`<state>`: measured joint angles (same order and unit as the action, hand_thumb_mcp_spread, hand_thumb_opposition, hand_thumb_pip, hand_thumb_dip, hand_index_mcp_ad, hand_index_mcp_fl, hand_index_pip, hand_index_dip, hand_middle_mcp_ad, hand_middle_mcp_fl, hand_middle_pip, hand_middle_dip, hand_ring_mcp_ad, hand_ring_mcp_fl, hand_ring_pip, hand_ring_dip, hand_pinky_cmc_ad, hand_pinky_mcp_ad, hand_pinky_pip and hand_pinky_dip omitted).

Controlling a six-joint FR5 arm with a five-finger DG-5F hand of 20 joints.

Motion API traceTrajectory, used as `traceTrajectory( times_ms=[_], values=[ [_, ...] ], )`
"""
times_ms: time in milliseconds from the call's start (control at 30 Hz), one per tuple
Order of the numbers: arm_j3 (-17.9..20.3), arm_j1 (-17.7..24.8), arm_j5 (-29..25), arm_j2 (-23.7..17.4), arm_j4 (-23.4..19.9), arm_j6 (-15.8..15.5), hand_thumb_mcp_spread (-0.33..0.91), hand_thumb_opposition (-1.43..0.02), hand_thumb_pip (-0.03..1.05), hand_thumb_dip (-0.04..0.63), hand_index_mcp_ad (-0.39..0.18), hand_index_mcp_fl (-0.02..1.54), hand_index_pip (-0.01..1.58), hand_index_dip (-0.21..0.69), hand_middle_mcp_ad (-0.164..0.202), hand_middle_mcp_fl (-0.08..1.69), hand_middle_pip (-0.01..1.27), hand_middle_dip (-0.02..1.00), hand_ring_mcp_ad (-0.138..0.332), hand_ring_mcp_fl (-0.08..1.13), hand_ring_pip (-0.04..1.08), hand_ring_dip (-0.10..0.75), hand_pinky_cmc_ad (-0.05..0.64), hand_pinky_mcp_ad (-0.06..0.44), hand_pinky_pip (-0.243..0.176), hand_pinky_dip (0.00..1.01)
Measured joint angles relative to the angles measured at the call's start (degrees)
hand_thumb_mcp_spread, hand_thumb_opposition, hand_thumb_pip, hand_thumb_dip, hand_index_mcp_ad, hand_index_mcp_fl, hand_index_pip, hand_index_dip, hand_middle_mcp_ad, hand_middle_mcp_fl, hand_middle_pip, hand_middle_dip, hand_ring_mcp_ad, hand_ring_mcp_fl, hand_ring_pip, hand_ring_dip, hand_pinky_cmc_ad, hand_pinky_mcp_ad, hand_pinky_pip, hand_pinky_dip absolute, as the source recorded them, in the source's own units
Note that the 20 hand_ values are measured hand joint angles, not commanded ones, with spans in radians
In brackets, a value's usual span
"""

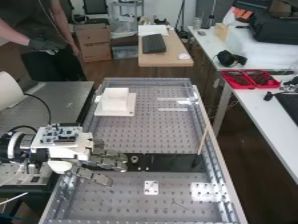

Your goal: Grab the smaller nut and place it in the white container

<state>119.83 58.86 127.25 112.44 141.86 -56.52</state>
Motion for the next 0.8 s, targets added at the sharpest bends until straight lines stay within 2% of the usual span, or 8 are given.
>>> traceTrajectory(
  times_ms=[800],
  values=[
    [0.00,0.12,0.11,0.15,-0.15,0.70,0.50,-0.94,0.65,0.234,-0.239,0.32,1.53,0.019,0.040,0.10,0.14,0.28,0.113,0.00,0.10,0.138,0.354,0.293,-0.012,0.27]
  ],
)
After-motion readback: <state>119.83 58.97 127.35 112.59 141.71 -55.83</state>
